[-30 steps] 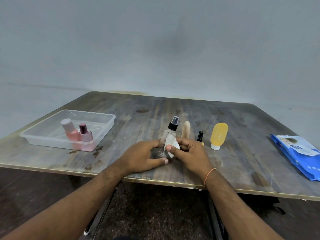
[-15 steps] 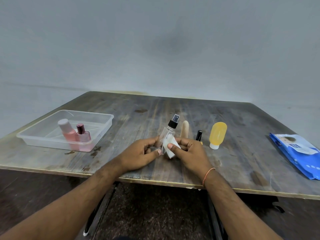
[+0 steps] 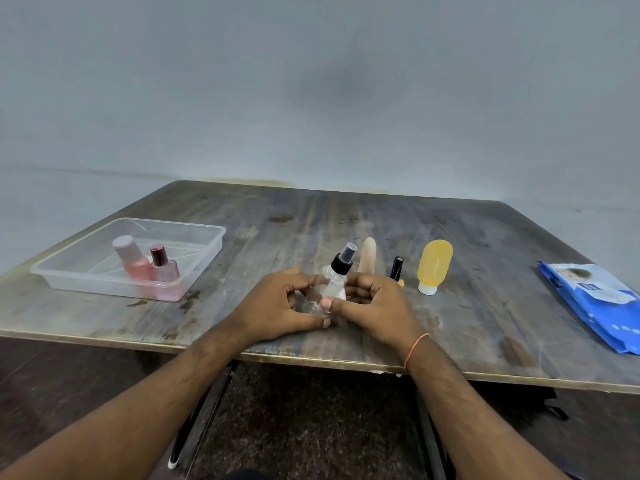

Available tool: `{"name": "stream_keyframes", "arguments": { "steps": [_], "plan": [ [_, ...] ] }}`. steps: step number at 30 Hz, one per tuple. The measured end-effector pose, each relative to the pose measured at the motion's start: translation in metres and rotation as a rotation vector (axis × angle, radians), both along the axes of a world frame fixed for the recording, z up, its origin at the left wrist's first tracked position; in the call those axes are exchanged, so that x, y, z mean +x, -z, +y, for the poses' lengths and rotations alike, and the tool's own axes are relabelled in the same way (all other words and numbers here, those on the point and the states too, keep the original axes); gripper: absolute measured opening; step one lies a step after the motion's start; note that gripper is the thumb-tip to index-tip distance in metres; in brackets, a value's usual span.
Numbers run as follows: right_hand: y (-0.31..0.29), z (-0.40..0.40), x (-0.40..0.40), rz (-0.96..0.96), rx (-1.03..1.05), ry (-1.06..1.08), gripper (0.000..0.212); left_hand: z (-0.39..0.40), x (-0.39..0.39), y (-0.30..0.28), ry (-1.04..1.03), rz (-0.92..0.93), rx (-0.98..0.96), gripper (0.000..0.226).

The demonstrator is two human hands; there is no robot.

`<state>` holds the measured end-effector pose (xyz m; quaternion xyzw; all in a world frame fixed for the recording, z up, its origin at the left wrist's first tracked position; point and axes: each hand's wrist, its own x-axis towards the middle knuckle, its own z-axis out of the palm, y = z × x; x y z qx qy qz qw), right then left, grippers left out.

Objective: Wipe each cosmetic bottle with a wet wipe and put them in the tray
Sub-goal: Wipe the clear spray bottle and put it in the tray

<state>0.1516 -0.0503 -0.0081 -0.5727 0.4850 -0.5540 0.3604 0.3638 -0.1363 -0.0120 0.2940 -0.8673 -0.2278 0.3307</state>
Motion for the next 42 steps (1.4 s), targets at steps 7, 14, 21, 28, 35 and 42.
{"name": "stream_keyframes", "arguments": {
  "steps": [7,14,21,28,35,42],
  "plan": [
    [0.002,-0.002,-0.002,-0.031,-0.008,-0.007,0.033,-0.001,-0.001,0.002,-0.013,-0.034,-0.081,0.074],
    [0.002,-0.003,-0.003,-0.046,-0.014,0.0,0.03,-0.001,-0.003,0.002,-0.052,-0.044,-0.096,0.078],
    [0.008,-0.004,-0.005,0.017,-0.134,0.14,0.019,-0.001,-0.005,0.001,-0.103,0.034,0.046,0.07],
    [0.004,0.0,-0.004,0.14,-0.205,0.216,0.023,-0.007,-0.004,0.007,-0.079,0.131,0.189,0.056],
    [0.004,-0.002,-0.003,0.247,-0.165,0.168,0.021,-0.01,-0.006,0.007,-0.171,0.229,0.192,0.054],
    [0.004,-0.003,-0.003,0.332,-0.132,0.113,0.027,-0.016,-0.005,0.009,-0.206,0.269,0.22,0.051]
  ]
}}
